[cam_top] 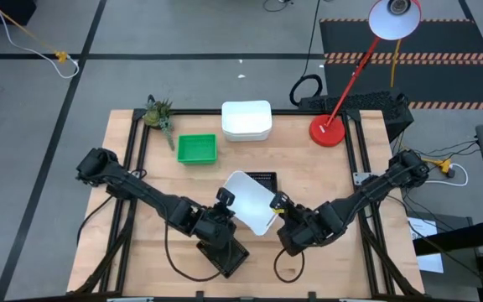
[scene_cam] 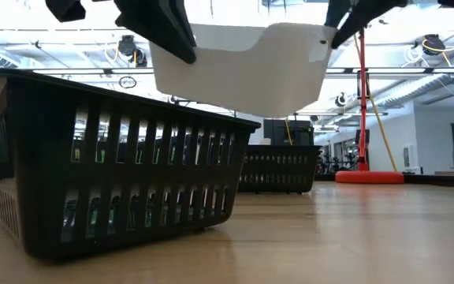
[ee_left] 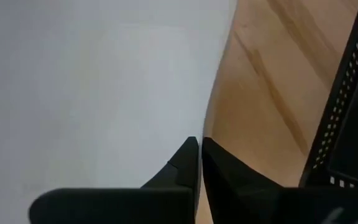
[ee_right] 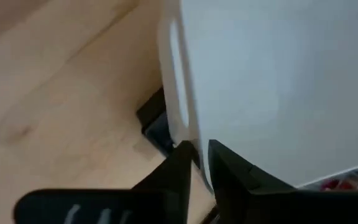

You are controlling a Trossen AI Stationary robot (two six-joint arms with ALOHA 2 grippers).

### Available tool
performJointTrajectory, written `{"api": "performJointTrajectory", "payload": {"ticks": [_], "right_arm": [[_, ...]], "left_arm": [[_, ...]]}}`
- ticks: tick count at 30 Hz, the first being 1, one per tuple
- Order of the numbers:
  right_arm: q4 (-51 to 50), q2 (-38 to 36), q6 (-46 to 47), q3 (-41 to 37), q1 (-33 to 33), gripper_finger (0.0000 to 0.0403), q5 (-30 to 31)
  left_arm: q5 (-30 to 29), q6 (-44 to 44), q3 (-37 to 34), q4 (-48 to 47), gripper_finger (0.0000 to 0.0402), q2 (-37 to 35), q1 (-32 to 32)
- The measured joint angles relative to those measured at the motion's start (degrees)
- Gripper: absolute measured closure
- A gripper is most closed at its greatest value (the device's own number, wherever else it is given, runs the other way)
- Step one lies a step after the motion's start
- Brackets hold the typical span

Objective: Stack baskets by color
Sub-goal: Stack the right white bin on the stacked white bins

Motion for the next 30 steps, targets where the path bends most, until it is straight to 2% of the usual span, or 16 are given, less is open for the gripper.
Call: {"api": "performJointTrajectory", "payload": {"ticks": [5,10,17,22,27,30], "right_arm": [[3.68,0.0,4.19,0.09,-0.05,0.0315,1.18],[7.44,0.0,9.38,0.07,-0.33,0.0265,6.49],[21.08,-0.04,14.8,0.04,-0.3,0.0209,15.0],[29.0,-0.04,14.69,0.04,-2.17,0.0206,14.78],[27.91,-0.09,18.7,0.04,-4.71,0.0228,14.55],[25.95,-0.09,21.56,0.04,-6.43,0.0244,10.52]], "left_arm": [[-4.05,-0.75,0.04,0.97,0.0395,-0.04,0.35],[-5.0,-3.46,0.09,0.25,0.0397,-1.1,1.12],[-12.31,-7.22,0.07,-0.24,0.0396,-1.73,2.8],[-13.51,-9.04,0.07,1.23,0.0392,-1.73,4.8],[-13.5,-9.55,0.07,2.49,0.0397,-1.73,5.38],[-13.34,-9.64,0.07,3.03,0.0392,-1.73,5.36]]}}
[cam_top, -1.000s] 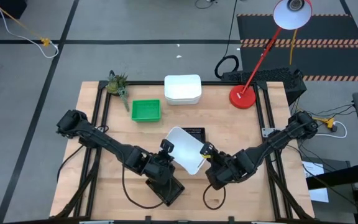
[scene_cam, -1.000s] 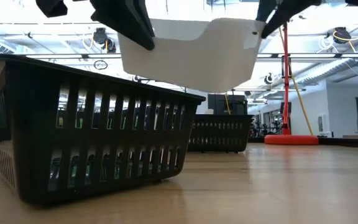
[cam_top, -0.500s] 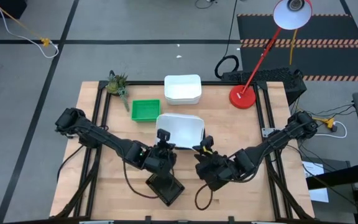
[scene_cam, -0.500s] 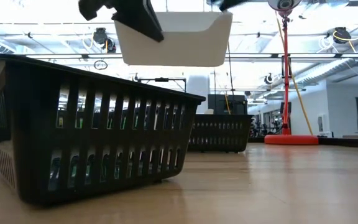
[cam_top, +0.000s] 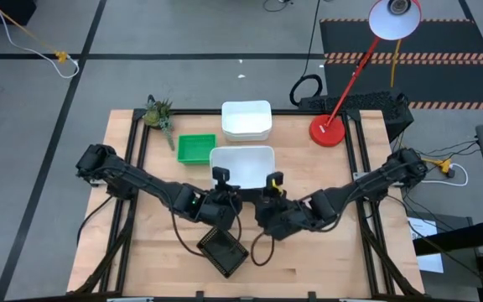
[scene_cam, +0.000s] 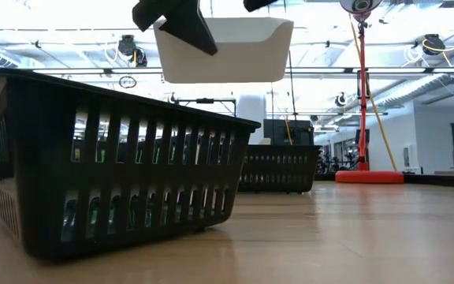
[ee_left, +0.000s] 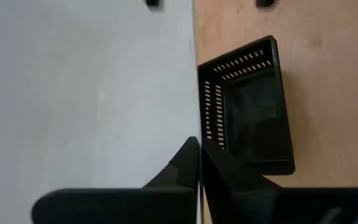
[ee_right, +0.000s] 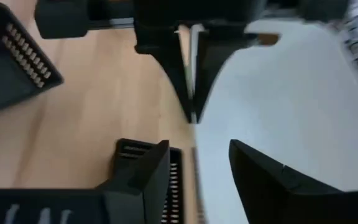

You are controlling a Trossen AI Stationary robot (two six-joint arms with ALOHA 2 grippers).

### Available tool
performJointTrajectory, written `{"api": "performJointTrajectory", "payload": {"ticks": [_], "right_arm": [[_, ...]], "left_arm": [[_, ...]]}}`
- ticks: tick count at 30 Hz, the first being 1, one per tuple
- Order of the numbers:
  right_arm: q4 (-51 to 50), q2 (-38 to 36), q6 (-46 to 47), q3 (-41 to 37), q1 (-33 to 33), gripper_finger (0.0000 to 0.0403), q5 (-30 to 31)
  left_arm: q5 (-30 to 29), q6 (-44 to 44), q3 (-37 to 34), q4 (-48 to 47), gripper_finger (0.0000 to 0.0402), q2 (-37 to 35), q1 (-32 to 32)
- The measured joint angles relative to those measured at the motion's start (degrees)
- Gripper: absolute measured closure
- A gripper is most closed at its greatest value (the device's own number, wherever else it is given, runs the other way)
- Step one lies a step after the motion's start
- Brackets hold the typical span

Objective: Stack baskets by color
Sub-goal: Stack the right white bin on the stacked white bins

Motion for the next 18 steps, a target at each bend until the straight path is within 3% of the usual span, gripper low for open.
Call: {"api": "performJointTrajectory", "payload": {"ticks": [7,18], "right_arm": [[-2.47,0.16,4.21,0.0,-3.45,0.0274,-4.91],[-1.24,0.39,3.58,-3.97,-6.75,0.0328,-8.0]], "left_arm": [[0.42,0.0,0.0,0.2,0.0396,0.0,0.02],[0.62,0.28,0.0,0.26,0.0396,0.02,0.02]]}}
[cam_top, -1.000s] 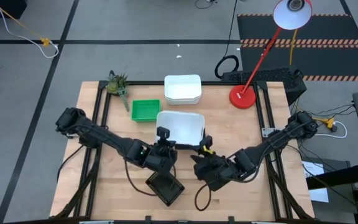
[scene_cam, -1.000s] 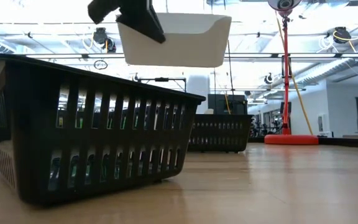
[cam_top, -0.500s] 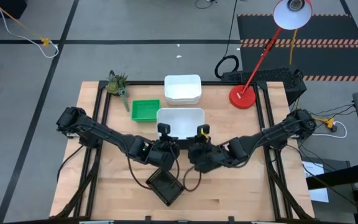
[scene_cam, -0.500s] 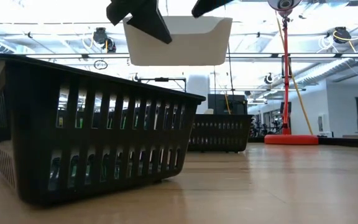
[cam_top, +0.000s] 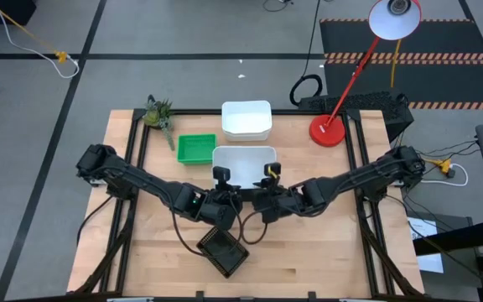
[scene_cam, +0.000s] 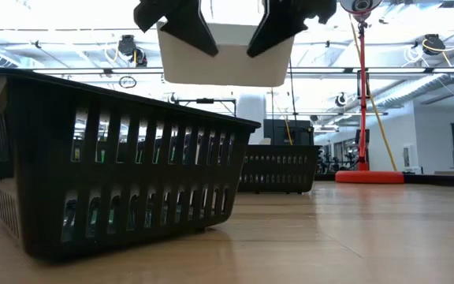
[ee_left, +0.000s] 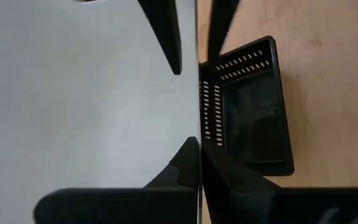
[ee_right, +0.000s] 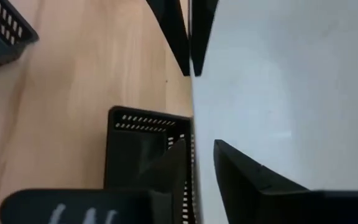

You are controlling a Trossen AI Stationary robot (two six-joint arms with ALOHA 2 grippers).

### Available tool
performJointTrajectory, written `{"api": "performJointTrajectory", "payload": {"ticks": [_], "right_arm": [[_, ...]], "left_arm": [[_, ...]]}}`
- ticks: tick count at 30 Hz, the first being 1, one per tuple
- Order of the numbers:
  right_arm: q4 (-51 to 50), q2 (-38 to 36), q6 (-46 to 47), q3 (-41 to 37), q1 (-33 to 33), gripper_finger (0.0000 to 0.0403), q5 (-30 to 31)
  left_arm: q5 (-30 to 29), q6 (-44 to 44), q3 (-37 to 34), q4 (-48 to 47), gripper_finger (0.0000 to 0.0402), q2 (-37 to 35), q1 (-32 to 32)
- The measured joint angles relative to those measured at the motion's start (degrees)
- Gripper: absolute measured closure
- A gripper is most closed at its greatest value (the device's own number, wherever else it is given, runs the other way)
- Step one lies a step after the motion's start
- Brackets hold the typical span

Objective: Stack baskets by color
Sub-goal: Stack the right white bin on the stacked white bins

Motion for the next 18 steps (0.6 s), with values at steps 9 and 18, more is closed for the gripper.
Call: {"api": "performJointTrajectory", "payload": {"ticks": [9,18], "right_arm": [[-0.3,0.01,-1.08,-0.82,-1.84,0.0397,-1.59],[0.06,0.01,-1.01,-0.82,-1.84,0.04,-1.54]], "left_arm": [[-0.3,0.39,0.0,0.51,0.0394,0.04,0.02],[-1.69,1.66,-0.04,3.94,0.0289,0.04,-1.53]]}}
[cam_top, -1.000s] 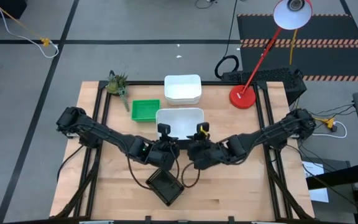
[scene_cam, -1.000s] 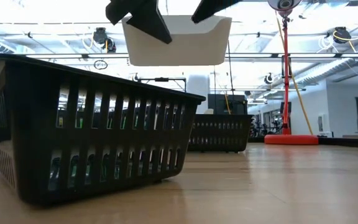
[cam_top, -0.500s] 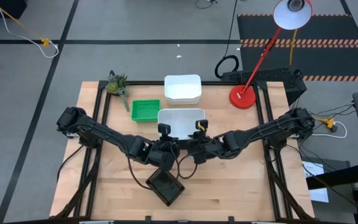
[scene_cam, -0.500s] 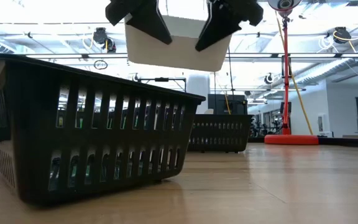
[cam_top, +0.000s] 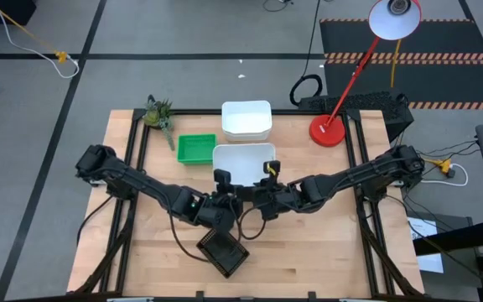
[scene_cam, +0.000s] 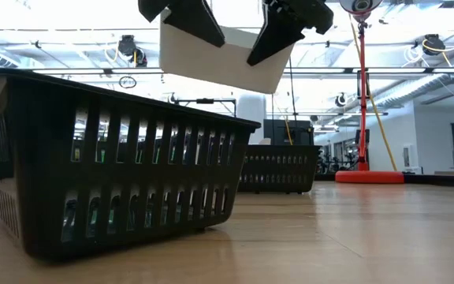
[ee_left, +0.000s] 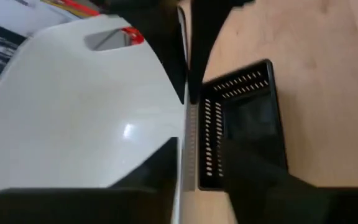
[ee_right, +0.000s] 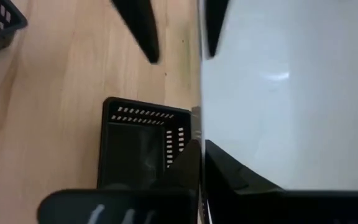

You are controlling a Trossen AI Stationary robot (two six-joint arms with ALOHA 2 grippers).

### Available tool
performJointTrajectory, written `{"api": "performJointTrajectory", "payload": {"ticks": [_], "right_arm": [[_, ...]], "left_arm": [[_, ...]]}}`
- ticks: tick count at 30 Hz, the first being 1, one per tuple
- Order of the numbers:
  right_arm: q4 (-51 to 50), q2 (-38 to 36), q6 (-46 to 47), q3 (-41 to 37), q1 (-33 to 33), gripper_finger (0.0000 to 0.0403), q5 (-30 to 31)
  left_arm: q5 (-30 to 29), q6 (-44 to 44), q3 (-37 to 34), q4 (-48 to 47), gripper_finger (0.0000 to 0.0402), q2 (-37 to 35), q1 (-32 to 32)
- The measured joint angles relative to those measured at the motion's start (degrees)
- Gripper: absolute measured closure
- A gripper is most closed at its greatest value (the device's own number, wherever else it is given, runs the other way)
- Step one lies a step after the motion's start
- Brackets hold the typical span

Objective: Stack baskets by color
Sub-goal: Stack the right white bin on the stacked white bins

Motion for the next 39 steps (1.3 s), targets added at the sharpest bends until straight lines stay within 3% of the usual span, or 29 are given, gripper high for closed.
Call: {"api": "performJointTrajectory", "payload": {"ticks": [5,9,13,20,25,29,39], "right_arm": [[-0.28,0.0,-1.08,0.0,-0.07,0.04,0.13],[-0.78,0.0,-2.82,0.01,-0.57,0.0401,-0.09],[-0.5,0.0,-5.27,0.0,-2.67,0.0402,-3.64],[-0.47,0.0,-10.25,0.02,-9.49,0.0402,-9.94],[0.96,0.0,-17.04,0.02,-16.31,0.0402,-15.04],[3.35,0.0,-20.92,0.04,-22.44,0.0402,-20.07],[2.1,-0.02,-27.63,4.57,-32.44,0.0403,-27.18]], "left_arm": [[-4.05,1.27,0.0,0.37,0.0195,-1.71,-2.94],[-4.22,-0.78,0.0,-1.88,0.0162,-5.13,-5.33],[-4.52,-8.2,0.0,-8.75,0.0157,-9.75,-7.29],[-4.88,-29.42,0.07,-28.05,0.0156,-17.01,-9.33],[-5.29,-41.47,0.04,-39.62,0.0156,-18.0,-9.9],[-5.6,-44.89,-0.72,-42.57,0.0156,-17.99,-9.81],[-4.75,-40.54,-6.89,-39.74,0.0156,-17.92,-6.12]]}}
